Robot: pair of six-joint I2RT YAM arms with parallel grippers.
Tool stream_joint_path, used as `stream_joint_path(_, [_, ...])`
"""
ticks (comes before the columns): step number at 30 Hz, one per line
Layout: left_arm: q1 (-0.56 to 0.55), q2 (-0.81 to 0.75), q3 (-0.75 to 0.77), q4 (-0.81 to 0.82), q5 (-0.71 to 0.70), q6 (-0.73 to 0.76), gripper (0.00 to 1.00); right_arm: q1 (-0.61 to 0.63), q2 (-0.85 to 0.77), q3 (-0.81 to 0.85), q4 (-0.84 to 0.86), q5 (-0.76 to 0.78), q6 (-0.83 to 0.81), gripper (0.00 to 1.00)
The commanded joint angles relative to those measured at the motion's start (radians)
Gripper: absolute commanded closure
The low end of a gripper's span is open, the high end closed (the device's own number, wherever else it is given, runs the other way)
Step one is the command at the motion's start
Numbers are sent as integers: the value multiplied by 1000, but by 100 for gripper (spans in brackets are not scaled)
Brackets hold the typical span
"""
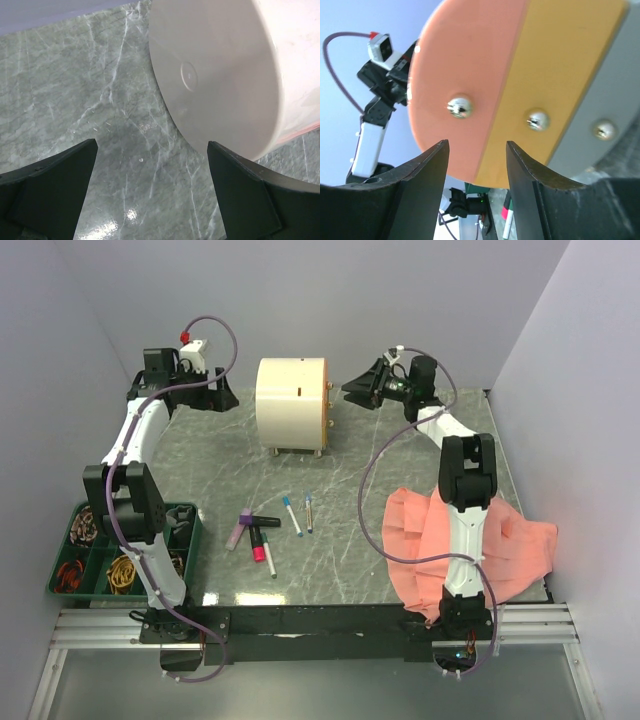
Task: Sort the stationery into containers
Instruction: Close the drawer in the storage box, then open the drawer in the storage box.
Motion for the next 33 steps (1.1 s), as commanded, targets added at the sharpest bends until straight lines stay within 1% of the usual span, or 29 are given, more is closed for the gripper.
stream_joint_path(1, [-3,-57,-13,-8,-12,25,1,13,-27,64,72,-14,36,43])
stream_joint_path(20, [-8,-63,-40,-4,-17,33,0,52,39,167,4,15,-8,44])
stream_joint_path(33, [-11,-58,-36,-9,-23,38,1,74,71,189,-30,34,-31,45])
